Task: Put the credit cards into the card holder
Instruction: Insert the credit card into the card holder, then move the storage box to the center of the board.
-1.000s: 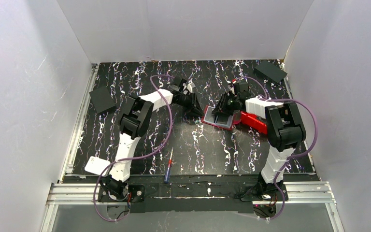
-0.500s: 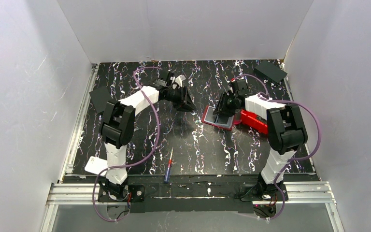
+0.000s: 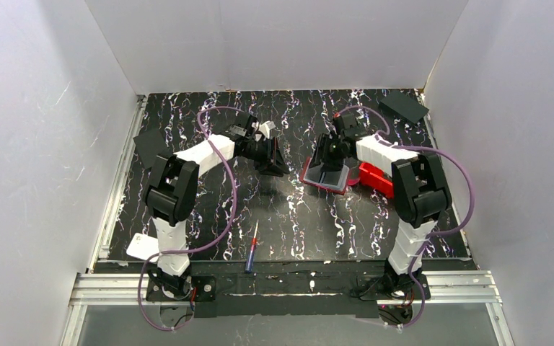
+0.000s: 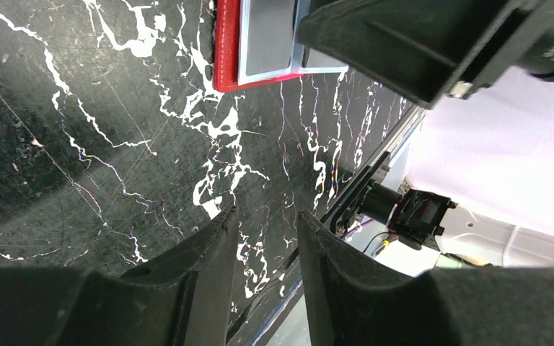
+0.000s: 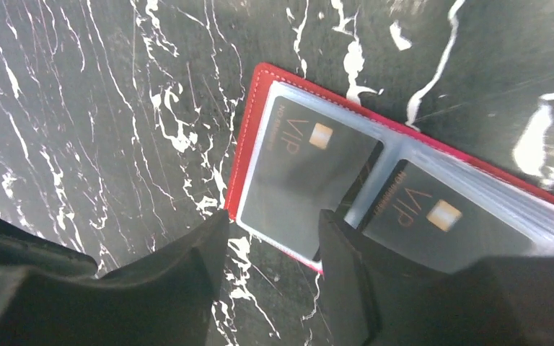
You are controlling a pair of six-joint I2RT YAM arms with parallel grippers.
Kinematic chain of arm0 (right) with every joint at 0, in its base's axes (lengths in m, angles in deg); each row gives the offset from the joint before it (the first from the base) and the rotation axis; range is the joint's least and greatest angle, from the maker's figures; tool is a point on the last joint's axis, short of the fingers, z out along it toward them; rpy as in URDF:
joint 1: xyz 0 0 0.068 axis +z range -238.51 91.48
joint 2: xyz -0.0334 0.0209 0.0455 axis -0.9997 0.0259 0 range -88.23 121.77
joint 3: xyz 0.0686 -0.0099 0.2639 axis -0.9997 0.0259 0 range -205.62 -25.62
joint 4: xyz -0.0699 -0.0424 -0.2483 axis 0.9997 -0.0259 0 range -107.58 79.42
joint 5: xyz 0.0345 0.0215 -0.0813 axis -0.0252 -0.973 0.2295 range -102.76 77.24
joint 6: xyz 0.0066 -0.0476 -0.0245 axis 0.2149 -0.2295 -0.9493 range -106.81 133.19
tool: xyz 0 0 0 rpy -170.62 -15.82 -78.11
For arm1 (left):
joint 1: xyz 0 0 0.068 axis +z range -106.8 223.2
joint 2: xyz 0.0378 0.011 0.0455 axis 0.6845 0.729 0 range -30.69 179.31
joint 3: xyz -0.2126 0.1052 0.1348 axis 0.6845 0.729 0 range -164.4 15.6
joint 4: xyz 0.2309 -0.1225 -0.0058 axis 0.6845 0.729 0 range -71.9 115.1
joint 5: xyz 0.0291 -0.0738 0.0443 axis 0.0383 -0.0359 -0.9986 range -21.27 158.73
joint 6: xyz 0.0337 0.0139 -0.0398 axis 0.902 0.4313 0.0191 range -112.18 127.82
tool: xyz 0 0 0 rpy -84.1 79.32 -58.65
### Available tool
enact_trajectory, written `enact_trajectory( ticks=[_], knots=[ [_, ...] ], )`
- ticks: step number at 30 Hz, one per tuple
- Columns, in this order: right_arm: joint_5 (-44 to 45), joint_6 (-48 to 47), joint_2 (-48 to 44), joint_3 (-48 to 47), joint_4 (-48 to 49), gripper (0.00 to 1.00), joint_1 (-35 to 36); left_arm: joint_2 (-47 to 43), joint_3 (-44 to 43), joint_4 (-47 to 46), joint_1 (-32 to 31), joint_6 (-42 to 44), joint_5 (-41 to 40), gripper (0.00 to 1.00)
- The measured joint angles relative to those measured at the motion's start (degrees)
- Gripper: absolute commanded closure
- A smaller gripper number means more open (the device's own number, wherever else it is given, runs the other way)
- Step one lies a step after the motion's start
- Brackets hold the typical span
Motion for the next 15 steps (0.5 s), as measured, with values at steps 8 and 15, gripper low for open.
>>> enact_trajectory(
  ticks=[8, 15],
  knots=[
    [14.95, -10.03, -13.64, -10.40, -21.51, 0.11, -4.72, -2.47, 0.09, 0.17, -0.15, 0.90, 0.46, 0.58],
    [25.31, -17.27, -25.51, -5.55, -28.65, 0.02, -27.63, -2.80, 0.09, -0.09, -1.90, 0.98, 1.22, 0.52]
  ],
)
